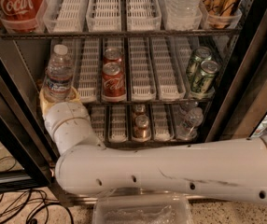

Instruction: Pick water bottle from middle shelf of fridge

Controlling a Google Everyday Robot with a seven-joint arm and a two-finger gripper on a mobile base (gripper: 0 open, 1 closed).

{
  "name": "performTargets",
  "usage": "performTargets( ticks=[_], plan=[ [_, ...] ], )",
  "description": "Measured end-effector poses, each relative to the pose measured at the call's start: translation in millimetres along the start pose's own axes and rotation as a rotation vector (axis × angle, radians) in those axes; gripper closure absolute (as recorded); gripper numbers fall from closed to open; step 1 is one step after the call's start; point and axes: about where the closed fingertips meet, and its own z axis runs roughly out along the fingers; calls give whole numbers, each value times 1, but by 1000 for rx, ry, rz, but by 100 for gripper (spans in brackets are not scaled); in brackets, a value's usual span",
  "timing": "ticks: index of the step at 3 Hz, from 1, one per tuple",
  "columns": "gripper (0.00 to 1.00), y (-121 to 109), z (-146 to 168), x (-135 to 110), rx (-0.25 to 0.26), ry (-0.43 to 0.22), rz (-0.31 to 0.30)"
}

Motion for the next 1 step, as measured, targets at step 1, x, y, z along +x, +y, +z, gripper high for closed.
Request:
performTargets(
  ticks=[1],
  plan=[
    [100, 0, 0, 0, 0, 0, 0]
  ],
)
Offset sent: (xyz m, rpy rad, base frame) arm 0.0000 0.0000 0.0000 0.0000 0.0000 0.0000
